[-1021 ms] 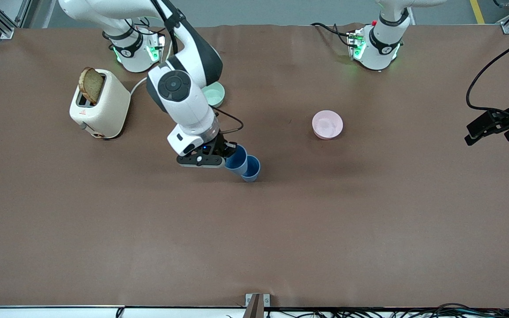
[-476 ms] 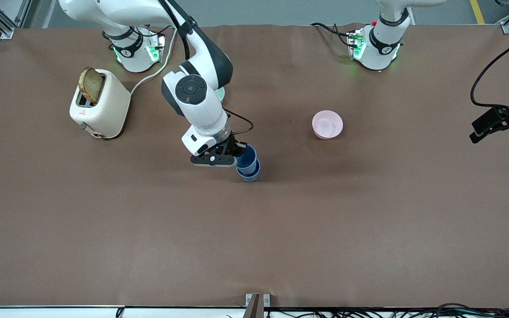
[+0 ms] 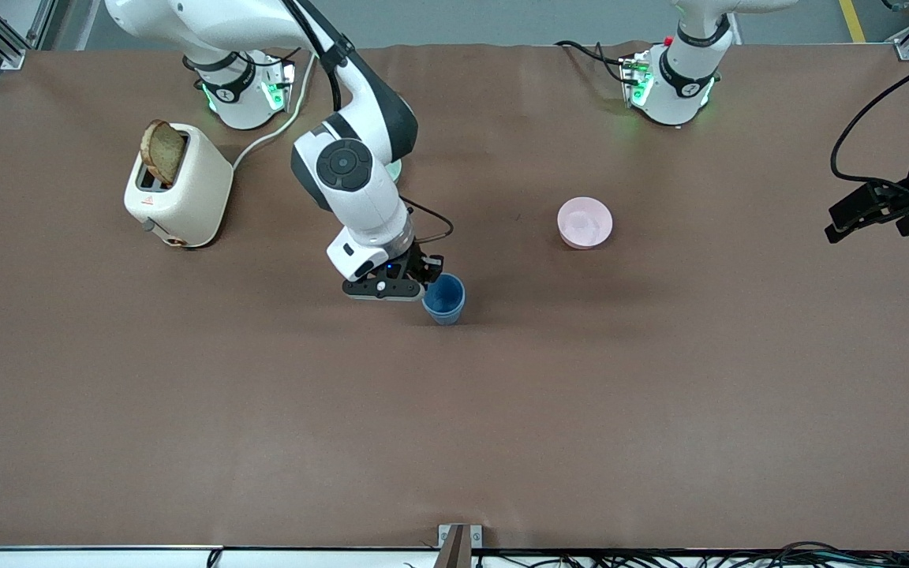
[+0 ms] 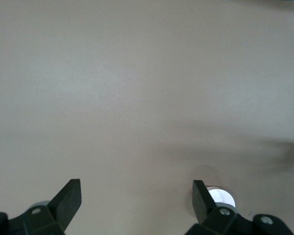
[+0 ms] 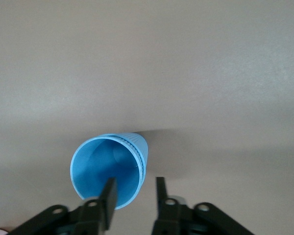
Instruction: Stack blue cups with both arms
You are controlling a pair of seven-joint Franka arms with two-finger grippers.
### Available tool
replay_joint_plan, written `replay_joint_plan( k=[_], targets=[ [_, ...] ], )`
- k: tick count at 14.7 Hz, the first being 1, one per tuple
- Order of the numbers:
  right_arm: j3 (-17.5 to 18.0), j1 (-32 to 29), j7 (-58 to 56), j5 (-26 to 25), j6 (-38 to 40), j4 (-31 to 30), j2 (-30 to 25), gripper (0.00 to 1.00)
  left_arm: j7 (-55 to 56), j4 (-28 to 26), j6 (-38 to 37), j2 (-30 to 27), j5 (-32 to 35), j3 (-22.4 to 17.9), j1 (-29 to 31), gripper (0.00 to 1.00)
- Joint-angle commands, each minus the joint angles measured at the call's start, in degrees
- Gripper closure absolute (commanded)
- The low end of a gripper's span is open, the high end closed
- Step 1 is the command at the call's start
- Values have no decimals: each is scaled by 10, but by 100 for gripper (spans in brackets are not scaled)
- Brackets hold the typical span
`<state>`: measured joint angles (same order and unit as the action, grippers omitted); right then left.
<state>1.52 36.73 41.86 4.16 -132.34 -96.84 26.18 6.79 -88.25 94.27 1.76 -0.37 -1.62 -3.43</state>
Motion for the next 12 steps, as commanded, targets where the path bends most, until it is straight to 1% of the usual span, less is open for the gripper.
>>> replay_joint_plan(
  k=[1,3,6,7,8,10,12],
  targets=[
    [-6,-7,9,-9,8,6,-10,6,-7,8,-12,-5,8,-2,1,0],
    [-6,-28,10,-9,15,-4,-41,5,-16,9,-12,-6,6,-3,1,0],
    [-6,-92,2,-15,80,-10,-103,5,-41,18,-12,-6,5,-2,-3,0],
    [-6,-116,-5,-22,98,-16,-125,5,-43,20,-12,-8,8,-7,-15,0],
    [-6,-144,-22,-28,109,-26,-147,5,-42,19,-12,-8,8,-13,-29,0],
    [-6,-195,-75,-29,146,-41,-189,5,-34,18,-13,-10,8,-12,-26,0],
    [-6,-241,-129,-30,192,-39,-215,5,-34,17,-16,-10,7,-13,-25,0]
  ],
)
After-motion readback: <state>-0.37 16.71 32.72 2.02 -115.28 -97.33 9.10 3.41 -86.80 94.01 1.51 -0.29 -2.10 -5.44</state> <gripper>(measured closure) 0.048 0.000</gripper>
